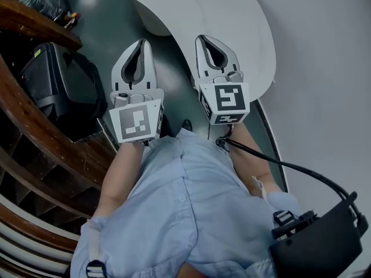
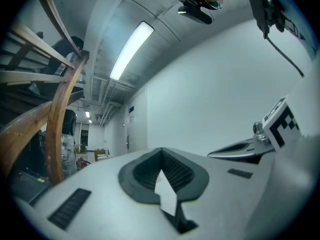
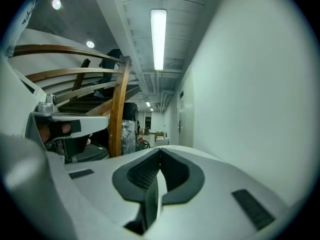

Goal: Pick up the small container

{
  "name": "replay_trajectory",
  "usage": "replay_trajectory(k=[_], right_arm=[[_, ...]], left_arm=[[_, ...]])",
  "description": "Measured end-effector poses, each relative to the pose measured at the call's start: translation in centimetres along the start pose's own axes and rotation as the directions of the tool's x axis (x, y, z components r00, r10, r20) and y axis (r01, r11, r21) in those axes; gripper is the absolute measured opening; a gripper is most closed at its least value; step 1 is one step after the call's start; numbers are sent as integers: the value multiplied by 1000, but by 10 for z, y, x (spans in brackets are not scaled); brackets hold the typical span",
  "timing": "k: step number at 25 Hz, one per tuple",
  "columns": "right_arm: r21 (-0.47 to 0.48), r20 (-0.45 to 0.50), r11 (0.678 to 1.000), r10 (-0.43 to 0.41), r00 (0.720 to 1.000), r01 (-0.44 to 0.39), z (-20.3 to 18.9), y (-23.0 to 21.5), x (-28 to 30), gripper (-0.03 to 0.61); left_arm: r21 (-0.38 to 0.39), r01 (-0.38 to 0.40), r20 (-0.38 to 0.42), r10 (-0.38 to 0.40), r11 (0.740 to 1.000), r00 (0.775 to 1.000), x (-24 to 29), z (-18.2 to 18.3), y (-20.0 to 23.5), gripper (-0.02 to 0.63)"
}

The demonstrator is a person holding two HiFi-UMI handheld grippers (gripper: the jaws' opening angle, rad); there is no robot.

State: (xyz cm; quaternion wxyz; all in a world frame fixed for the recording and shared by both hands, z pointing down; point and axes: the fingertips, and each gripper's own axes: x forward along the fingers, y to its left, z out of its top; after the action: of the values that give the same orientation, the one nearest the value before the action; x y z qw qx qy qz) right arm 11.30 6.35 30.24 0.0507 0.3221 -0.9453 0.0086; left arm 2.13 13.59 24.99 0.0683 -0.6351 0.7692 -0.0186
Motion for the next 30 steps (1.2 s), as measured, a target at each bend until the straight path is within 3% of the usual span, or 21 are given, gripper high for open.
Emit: replay_trajectory(k=[6,15,20,24,30], right_arm=[[9,-14,999,-44,999,44,-3,-6,50,0],[-5,12,991,-137,990,137,23,-19,129,0],[12,13,984,-180,984,180,23,-24,154,0],[-2,14,979,-206,978,206,26,-26,168,0],[-6,-7,972,-236,972,236,20,-27,181,0]], left_arm=[[-24,35,-2,-35,999,999,41,-13,30,-2],[-30,94,29,-93,995,995,108,-13,84,-2],[-4,138,45,-138,990,989,128,-21,101,0],[-51,156,68,-153,986,986,140,-17,111,-2],[-51,169,33,-167,984,985,150,-33,128,-2]])
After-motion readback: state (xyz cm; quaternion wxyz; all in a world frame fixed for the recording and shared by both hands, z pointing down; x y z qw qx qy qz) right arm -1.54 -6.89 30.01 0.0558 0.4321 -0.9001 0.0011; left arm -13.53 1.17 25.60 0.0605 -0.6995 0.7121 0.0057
